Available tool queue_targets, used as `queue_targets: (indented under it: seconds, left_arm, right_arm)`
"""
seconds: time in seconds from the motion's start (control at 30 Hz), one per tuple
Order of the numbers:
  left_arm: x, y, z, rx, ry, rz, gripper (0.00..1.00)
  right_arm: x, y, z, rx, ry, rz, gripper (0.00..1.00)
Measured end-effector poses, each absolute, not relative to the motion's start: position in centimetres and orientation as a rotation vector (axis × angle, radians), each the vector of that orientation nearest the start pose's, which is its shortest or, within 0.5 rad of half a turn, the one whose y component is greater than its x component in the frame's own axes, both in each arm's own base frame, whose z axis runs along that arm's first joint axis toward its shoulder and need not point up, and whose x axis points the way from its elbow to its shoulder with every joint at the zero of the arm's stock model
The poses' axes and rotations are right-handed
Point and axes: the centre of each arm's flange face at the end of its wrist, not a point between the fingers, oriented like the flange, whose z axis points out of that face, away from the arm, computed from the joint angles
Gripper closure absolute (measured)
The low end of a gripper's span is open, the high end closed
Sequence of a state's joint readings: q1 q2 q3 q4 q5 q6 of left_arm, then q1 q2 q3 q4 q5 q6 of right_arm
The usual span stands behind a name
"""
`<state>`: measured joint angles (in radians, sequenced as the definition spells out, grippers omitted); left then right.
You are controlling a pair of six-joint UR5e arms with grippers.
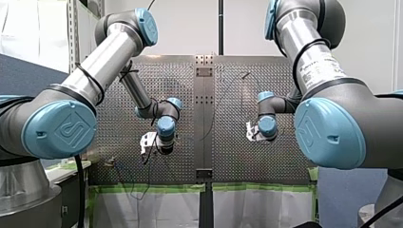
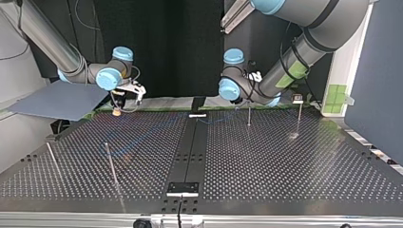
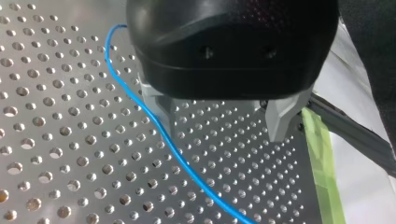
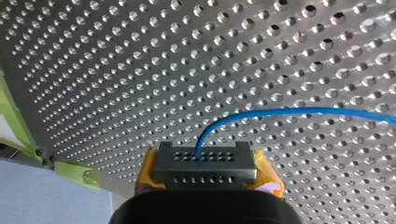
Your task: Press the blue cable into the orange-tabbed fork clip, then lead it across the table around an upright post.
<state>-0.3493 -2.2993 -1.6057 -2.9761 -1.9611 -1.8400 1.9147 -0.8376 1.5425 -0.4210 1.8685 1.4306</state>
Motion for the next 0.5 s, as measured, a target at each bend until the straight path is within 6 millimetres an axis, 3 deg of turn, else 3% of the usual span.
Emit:
queue_targets:
  seconds: [0.23,0.5]
  left_arm:
    - [51.8,-29.1,7.4,-0.13,2.115,0.06,0.05]
    - [51.8,-29.2,7.4,-0.126,2.114,0.06,0.05]
  right_arm:
    - [31.1,-57.1,7.7,1.578,-1.205,0.911,1.0]
    - [29.2,-57.1,5.6,1.561,-1.22,0.892,1.0]
